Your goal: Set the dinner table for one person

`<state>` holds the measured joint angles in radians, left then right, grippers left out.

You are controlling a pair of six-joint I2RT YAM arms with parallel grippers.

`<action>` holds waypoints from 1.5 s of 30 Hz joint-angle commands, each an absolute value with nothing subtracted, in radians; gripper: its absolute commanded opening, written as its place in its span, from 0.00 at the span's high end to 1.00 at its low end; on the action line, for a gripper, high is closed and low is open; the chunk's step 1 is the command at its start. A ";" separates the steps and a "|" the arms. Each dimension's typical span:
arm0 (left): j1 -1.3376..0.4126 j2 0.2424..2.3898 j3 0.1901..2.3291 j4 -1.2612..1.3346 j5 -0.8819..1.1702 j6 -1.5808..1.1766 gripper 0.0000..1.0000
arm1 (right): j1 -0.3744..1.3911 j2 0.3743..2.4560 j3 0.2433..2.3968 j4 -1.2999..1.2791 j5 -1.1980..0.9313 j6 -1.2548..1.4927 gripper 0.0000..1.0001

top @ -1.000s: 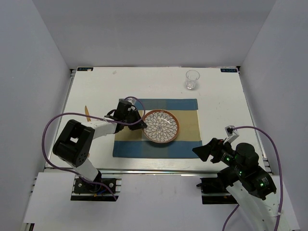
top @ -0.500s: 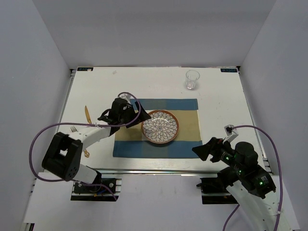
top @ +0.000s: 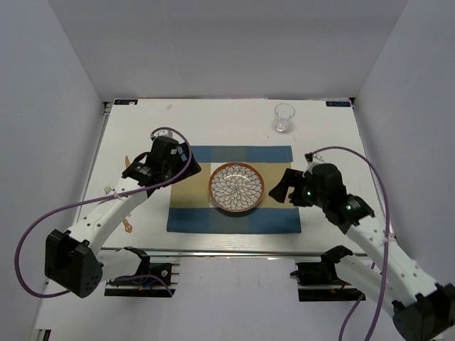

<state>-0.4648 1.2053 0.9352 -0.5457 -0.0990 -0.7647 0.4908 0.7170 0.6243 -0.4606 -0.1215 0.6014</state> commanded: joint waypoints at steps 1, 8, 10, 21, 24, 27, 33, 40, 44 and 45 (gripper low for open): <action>-0.448 1.178 1.044 -0.797 -0.222 -0.666 0.02 | 0.486 0.849 0.762 -0.319 -0.020 0.526 0.11; -0.457 1.109 1.030 -0.922 -0.235 -0.537 0.02 | 0.480 1.153 1.144 -0.397 0.254 0.344 0.11; -0.457 1.048 0.982 -0.868 -0.207 -0.517 0.02 | 0.472 1.261 1.213 -0.409 0.334 0.295 0.11; -0.448 0.974 0.902 -0.793 -0.124 -0.508 0.02 | 0.373 1.879 1.727 -0.491 0.439 0.014 0.11; -0.448 0.947 0.890 -0.769 -0.083 -0.488 0.02 | 0.348 1.983 1.785 -0.411 0.376 -0.098 0.11; -0.448 0.939 0.890 -0.765 -0.075 -0.483 0.02 | 0.331 2.091 1.879 -0.376 0.318 -0.168 0.14; -0.448 0.940 0.887 -0.758 -0.057 -0.477 0.02 | 0.321 2.230 2.005 -0.275 0.220 -0.273 0.18; -0.448 0.965 0.888 -0.758 -0.043 -0.468 0.02 | 0.307 2.426 2.226 -0.297 0.201 -0.298 0.32; -0.448 0.966 0.890 -0.759 -0.046 -0.468 0.02 | 0.298 2.445 2.247 -0.293 0.192 -0.288 0.38; -0.448 0.966 0.890 -0.759 -0.046 -0.469 0.02 | 0.295 2.442 2.235 -0.293 0.172 -0.285 0.38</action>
